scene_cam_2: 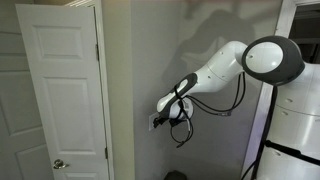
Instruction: Switch off the light
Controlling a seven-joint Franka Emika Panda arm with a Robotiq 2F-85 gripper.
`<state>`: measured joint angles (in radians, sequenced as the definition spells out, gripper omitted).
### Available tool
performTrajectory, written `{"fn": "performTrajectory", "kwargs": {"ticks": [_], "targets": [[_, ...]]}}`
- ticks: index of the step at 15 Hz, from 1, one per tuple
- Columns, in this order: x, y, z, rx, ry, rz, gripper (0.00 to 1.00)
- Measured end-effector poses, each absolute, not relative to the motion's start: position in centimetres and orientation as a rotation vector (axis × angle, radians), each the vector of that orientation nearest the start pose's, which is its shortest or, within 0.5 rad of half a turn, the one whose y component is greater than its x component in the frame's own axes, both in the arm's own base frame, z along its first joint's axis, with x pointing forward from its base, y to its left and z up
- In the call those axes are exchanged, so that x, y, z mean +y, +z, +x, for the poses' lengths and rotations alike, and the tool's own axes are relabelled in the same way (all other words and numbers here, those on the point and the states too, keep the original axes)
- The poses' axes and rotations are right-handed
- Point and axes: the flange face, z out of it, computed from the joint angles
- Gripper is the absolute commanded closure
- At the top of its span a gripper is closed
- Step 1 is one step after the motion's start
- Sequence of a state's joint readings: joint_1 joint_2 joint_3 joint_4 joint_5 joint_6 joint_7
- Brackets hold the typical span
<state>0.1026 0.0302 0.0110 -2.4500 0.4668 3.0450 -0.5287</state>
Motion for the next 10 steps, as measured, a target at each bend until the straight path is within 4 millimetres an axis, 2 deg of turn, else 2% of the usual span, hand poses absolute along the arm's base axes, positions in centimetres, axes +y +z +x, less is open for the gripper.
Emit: {"fn": "performTrajectory", "kwargs": {"ticks": [2,5,10], "targets": [[2.9,34.9,52.2,-0.310,-0.899,-2.909,0.84],[1.7,34.6,52.6,-0.307,-0.905,-2.898,0.99],[-1.5,32.8,52.9,-0.286,-0.865,-2.922,0.99]]}}
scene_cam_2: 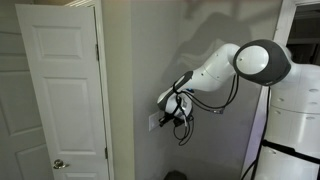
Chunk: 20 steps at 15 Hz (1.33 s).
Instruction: Switch off the light
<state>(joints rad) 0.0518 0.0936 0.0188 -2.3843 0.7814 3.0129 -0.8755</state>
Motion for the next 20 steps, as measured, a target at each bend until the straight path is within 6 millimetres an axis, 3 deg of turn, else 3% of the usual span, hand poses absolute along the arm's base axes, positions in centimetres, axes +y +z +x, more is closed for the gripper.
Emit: {"fn": "performTrajectory", "kwargs": {"ticks": [6,20], "targets": [[-2.0,31.7,54.4,-0.309,-0.874,-2.907,0.99],[-0.2,30.0,58.4,-0.417,-0.890,-2.855,0.99]]}}
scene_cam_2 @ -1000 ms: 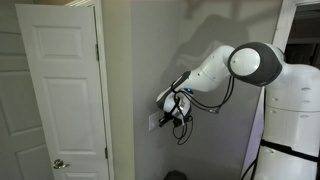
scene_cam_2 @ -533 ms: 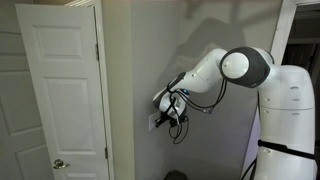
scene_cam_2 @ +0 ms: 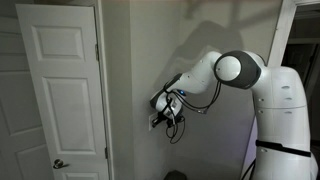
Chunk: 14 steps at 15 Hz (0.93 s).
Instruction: Switch off the light
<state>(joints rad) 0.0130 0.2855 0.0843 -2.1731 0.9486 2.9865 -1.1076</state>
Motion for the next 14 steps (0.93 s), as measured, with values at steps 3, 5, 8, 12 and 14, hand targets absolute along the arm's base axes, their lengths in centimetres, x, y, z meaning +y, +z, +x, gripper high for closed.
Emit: {"fn": "performTrajectory", "kwargs": {"ticks": [3,5,8,12,14], "targets": [[-0.3,29.8,58.5,-0.443,-0.898,-2.848,0.99],[-0.7,29.6,58.5,-0.447,-0.893,-2.856,0.99],[-2.7,28.0,58.0,-0.467,-0.826,-2.915,1.00],[-5.6,26.1,56.2,-0.495,-0.680,-2.993,0.99],[-6.2,25.6,55.2,-0.526,-0.610,-3.003,1.00]]}}
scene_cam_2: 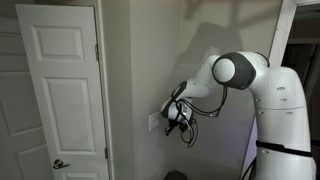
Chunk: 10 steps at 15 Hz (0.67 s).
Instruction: Switch off the light
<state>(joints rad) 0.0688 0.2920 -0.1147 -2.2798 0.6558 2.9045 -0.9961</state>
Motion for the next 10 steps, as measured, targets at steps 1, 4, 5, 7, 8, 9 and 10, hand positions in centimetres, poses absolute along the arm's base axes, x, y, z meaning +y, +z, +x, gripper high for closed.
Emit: {"fn": "performTrajectory", "kwargs": {"ticks": [1,4,5,7,8,9,10], "targets": [[-6.3,25.6,54.8,-0.542,-0.584,-3.004,0.99],[-6.3,25.8,53.7,-0.571,-0.524,-2.996,0.99],[-6.2,26.0,53.5,-0.579,-0.511,-2.992,0.99],[-6.1,26.4,53.1,-0.595,-0.492,-2.983,0.86],[-6.1,26.6,53.0,-0.602,-0.484,-2.978,0.72],[-6.0,26.8,52.9,-0.606,-0.476,-2.971,0.93],[-6.0,26.9,53.0,-0.606,-0.478,-2.969,0.87]]}}
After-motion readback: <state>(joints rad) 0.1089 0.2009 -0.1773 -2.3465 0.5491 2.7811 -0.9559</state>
